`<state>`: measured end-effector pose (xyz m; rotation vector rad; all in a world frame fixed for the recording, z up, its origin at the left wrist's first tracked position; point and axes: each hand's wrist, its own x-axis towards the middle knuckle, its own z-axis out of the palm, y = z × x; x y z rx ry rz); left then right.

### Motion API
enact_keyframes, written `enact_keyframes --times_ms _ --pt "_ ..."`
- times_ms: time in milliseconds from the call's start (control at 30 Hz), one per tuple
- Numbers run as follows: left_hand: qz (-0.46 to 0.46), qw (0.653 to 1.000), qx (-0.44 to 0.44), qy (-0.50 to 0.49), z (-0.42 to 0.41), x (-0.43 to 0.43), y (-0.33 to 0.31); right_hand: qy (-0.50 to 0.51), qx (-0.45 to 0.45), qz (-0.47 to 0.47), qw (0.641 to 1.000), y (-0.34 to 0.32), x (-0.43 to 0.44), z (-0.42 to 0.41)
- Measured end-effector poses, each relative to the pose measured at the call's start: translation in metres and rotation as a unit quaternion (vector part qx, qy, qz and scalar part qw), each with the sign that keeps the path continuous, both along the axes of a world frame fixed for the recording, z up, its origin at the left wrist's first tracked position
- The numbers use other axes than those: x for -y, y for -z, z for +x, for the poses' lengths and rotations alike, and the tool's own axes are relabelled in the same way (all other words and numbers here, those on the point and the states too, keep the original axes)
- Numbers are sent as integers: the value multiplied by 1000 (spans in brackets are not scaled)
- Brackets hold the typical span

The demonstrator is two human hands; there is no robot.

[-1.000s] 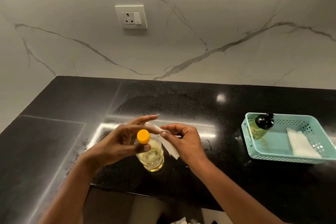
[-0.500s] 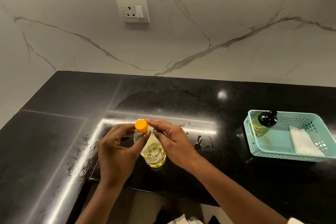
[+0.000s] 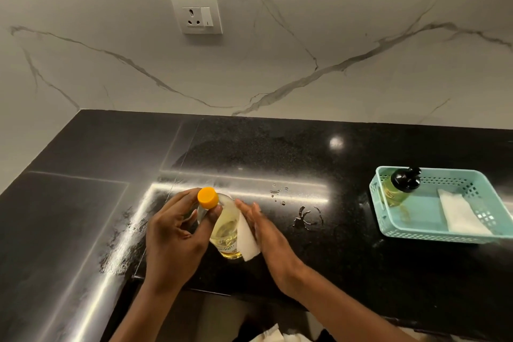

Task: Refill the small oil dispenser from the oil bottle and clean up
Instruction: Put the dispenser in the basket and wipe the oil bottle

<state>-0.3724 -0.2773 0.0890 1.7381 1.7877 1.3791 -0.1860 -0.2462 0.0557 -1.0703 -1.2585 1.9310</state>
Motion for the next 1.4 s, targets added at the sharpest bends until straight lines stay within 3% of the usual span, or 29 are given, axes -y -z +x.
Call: enact_keyframes --times_ms 100,267,500,600,1000,1400 --pt "4 1000 -7 7 3 1 -2 29 -28 17 999 -15 -5 -3" --pt "12 1000 -5 7 1 3 1 -28 31 135 990 -24 -17 -26" --pt "9 1000 -1 -13 10 9 1 -41 55 -48 996 12 -35 -22" --pt "10 1000 -4 -14 9 9 3 -47 56 -43 996 18 -34 -20" --pt "18 999 -8 -32 8 10 5 21 204 -15 979 120 -24 -28" --pt "63 995 61 -54 2 9 -37 54 217 -39 974 94 -10 22"
